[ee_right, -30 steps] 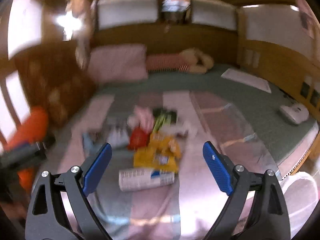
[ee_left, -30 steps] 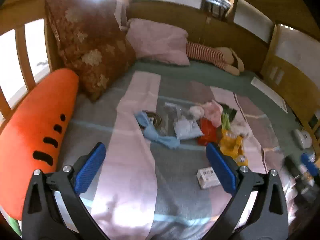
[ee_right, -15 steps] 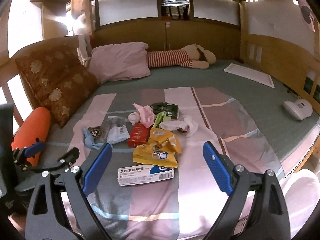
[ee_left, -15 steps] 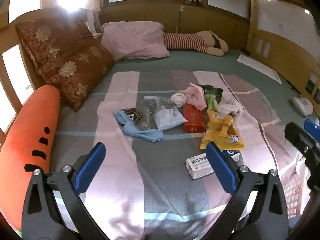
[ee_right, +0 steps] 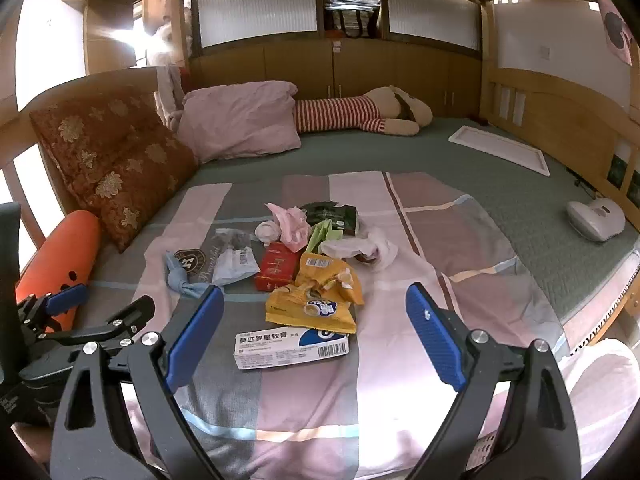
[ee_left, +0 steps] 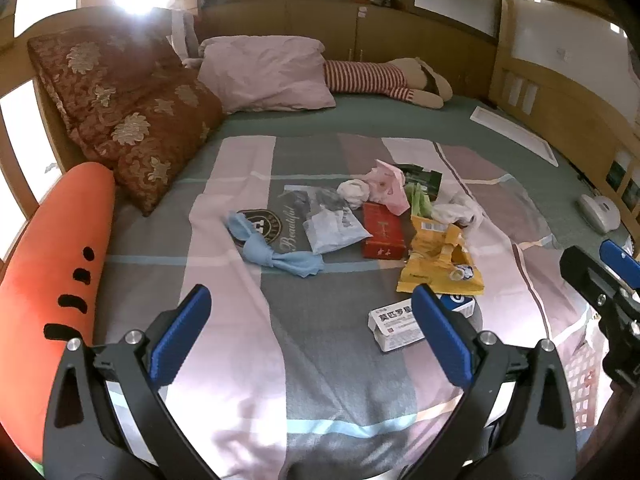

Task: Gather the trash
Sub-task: 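Bring both open tools back over the trash pile, then grasp the clear plastic bag with the left tool while the right tool grasps the pink plastic bag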

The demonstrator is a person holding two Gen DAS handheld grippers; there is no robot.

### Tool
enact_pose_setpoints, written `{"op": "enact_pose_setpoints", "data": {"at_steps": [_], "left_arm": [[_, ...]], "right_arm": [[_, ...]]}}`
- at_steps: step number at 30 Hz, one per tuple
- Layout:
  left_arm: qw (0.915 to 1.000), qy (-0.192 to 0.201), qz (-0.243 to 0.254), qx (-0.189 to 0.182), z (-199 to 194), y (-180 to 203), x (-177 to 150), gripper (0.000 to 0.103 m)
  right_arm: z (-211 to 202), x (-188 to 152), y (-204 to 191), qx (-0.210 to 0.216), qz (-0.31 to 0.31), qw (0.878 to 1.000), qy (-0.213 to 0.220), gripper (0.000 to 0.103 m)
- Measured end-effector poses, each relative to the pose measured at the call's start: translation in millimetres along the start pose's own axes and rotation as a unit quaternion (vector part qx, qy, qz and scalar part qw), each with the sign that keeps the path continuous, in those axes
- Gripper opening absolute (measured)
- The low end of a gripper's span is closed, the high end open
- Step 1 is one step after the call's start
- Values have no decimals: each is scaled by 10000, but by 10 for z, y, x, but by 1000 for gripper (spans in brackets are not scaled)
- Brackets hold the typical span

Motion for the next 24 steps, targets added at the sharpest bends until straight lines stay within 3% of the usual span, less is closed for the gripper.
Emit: {"op": "enact_pose_setpoints", "data": {"at_steps": [9,14,18,24], "left_arm": [[9998,-20,-119,-129,13,-54,63,100],[9994,-189,-56,-269,202,-72,246,100],[9967,-658,-74,-478,679,-86,372,100],[9942,-988,-295,-301,1378,-283,541,100]], "right_arm": [[344,217,595,149,940,9951,-259,90],[688,380,677,73,1136,9925,-450,90],[957,474,594,142,1151,9916,-582,90],[1372,505,291,142,646,9945,-807,90]]}}
Point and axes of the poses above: each gripper's, at about its wrist camera, not at the fingertips, and z roughly the way its jaws point, y to its right, x to its top, the point moved 6 cm from there along z, roughly the way its jaws point, and after that the axes turned 15 degrees about -x, right-handed, at the moved point
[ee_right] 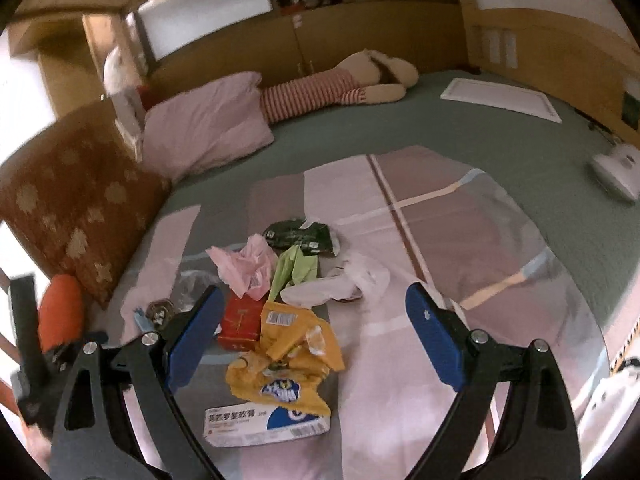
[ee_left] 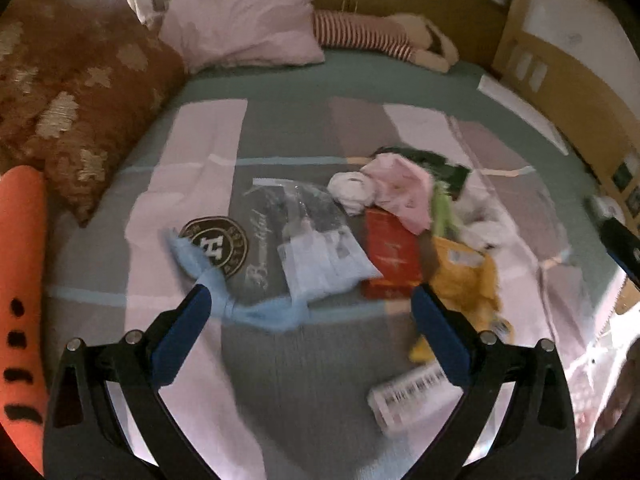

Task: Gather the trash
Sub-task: 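Grasp the clear plastic bag with the left tool while the right tool grasps the pink plastic bag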

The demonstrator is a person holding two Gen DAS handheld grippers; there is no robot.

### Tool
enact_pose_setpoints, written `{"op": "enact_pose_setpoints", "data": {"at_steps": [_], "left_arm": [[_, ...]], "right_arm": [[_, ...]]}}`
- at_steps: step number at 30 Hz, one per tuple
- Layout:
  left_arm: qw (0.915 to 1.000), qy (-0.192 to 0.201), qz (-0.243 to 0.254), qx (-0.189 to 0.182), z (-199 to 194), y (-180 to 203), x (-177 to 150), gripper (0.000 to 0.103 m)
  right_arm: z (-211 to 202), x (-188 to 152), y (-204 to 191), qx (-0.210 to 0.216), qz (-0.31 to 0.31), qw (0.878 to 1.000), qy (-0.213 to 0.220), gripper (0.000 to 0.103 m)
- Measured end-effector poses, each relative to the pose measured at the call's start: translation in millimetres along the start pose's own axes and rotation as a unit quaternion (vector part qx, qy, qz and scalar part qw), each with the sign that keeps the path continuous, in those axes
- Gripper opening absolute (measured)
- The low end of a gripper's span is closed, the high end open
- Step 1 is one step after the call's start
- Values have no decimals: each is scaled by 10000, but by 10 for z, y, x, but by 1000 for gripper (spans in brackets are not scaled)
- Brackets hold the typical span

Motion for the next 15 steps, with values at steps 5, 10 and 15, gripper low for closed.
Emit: {"op": "enact_pose_setpoints", "data": {"at_steps": [5,10,15], "left_arm": [[9981,-356,-499,-1,635,-313,226,95],[9943,-891,-578,-72,1139,-473,241,37],[9981,-425,-379,-248,773,-454,372,18]], "right_arm": [[205,-33,-102,-79,-121,9997,-195,90],[165,-6,-215,60,-231,9997,-100,90],[358,95,-495,73,-507,9987,-35,90]]}}
Point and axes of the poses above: each gripper's, at about its wrist camera, not at the fingertips, and z roughly the way its jaws point, y to its right, x to its top, the point moved 6 cm from there along z, roughly the way its jaws point, and after that the axes turned 15 degrees about -x, right-handed, at the moved point
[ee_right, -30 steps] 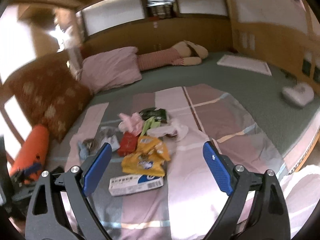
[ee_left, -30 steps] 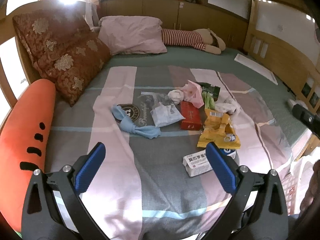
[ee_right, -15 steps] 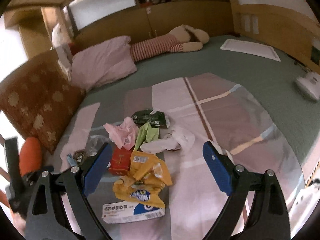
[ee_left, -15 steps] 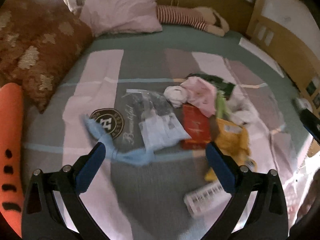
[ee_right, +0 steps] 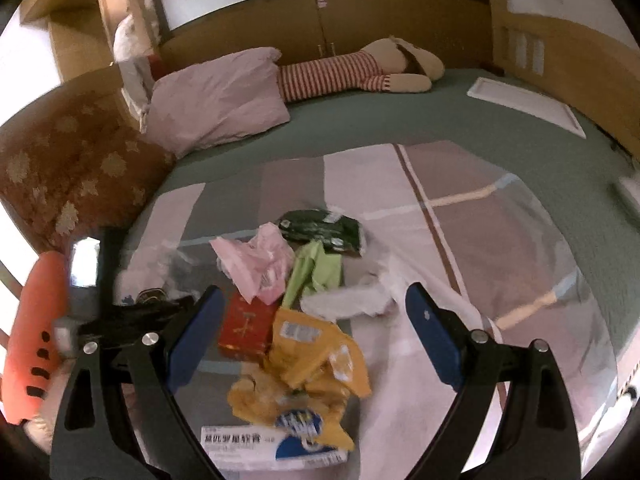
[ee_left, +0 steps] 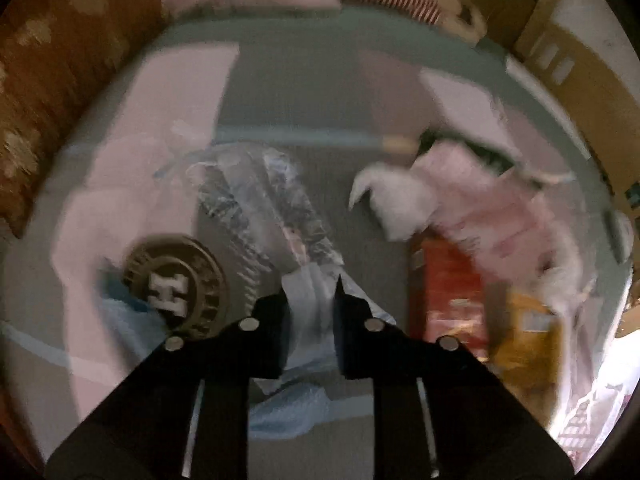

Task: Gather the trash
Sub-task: 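Grasp the clear plastic bag with the left tool while the right tool grasps the pink plastic bag, then lift the clear bag and pink bag off the sheet with both tools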

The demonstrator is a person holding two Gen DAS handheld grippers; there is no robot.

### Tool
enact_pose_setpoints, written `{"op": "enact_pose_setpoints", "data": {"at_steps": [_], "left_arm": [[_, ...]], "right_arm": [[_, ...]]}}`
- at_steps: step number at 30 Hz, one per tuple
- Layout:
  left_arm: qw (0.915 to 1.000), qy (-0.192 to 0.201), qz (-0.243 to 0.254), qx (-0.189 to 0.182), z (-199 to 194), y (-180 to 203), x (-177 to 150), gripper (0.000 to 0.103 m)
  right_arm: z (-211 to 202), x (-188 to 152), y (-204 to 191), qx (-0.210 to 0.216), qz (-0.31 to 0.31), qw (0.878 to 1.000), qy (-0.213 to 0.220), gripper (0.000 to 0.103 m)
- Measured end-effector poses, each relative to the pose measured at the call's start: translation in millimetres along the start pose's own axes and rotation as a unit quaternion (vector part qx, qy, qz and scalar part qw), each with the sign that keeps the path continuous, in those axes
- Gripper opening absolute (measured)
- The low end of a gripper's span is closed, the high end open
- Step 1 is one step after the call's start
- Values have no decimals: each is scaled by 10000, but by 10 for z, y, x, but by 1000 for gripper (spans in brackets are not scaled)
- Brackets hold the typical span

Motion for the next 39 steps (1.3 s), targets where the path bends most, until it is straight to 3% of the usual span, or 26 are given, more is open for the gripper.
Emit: {"op": "enact_pose_setpoints", "data": {"at_steps": [3,8,10,11,12,14,16,21,26,32,39], "left_arm": [[9976,662,198,77,-629,32,79,18],[9889,1432,329,-240,-1563,275,-77,18],[9850,1645,416,-321,-1851,390,-242,18],[9841,1684,409,-388,-1943,392,-283,18],[9831,1725,372,-479,-2021,419,-358,18],[9822,1735,377,-618,-2114,465,-490,19],[9815,1733,449,-684,-2173,531,-547,20],[9787,1880,414,-711,-2301,620,-637,20],[9799,1723,589,-815,-2232,807,-825,18],[9843,1434,843,-585,-2069,1028,-1115,18],[9882,995,1109,-368,-1678,1154,-1309,18]], "right_arm": [[225,45,-287,-37,-385,9992,-61,90],[692,85,-812,-140,-968,9947,-313,81],[889,62,-907,-243,-1101,9922,-539,62],[994,33,-915,-277,-1139,9904,-732,29],[1024,30,-885,-305,-1106,9904,-777,17],[896,82,-739,-249,-939,9932,-644,11],[654,156,-570,-146,-734,9961,-460,10],[-452,314,-163,311,-308,9987,245,10],[-1286,-39,85,582,-101,9962,645,10],[-1576,-547,289,626,32,9953,736,10],[-1470,-599,273,677,52,9958,618,10]]}}
Point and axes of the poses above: each gripper's, at about its wrist camera, not at the fingertips, and z roughly the way its jaws point, y to its right, x to its top, the point moved 6 cm from there along z, roughly the way its jaws point, and after that the axes turned 15 degrees about -x, right-handed, at the moved point
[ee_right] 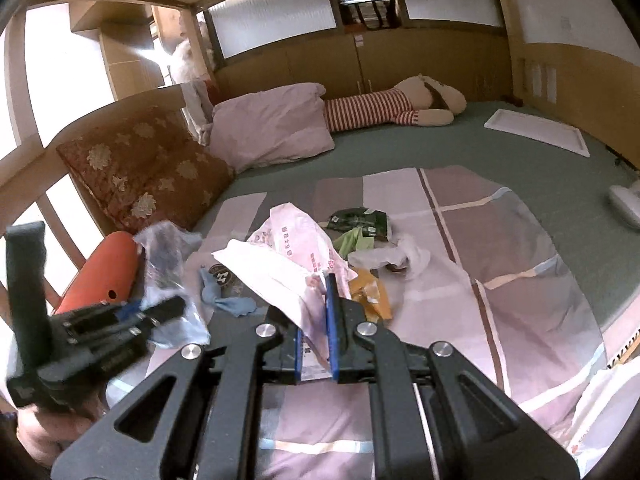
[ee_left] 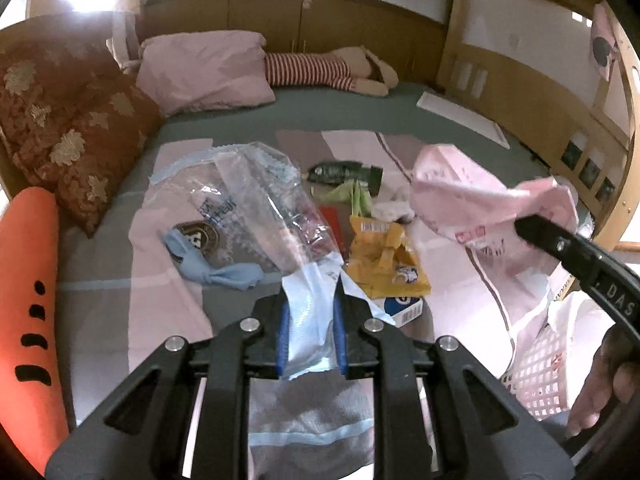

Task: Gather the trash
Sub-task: 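Lift the clear bag and pink bag off the sheet with both tools, then carry both bags over the white bin and open both tools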

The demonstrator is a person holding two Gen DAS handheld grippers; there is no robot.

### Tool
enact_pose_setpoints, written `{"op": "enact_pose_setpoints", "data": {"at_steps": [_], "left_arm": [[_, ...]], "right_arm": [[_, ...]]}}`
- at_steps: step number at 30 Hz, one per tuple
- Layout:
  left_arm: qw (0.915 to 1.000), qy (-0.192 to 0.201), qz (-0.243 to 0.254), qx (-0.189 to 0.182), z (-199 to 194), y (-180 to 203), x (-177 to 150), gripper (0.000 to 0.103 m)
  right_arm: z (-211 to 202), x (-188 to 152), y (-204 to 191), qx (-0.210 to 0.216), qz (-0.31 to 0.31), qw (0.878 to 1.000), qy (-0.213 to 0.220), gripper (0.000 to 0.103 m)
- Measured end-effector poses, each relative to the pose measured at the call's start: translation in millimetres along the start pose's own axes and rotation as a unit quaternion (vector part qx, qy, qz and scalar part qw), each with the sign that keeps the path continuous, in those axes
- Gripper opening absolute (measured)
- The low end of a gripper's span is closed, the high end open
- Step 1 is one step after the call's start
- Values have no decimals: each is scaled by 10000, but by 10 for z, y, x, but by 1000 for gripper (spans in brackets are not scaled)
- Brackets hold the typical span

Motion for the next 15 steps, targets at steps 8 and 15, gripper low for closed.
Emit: {"op": "enact_pose_setpoints", "data": {"at_steps": [8,15], "left_arm": [[9999,16,-73,81,-16,-74,-1,18],[9999,15,-80,79,-26,-80,-1,18]], "right_arm": [[24,-57,-45,17,-120,9999,-56,10],[41,-62,-72,20,-187,9998,-73,10]]}}
Point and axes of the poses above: each gripper's, at about its wrist camera, not at the fingertips, and z roughly the way its jaws point, y to its right, x to its top, the point moved 6 cm from there along z, roughly the way its jaws point, and after that the axes turned 15 degrees about -x, right-handed, at the moved point
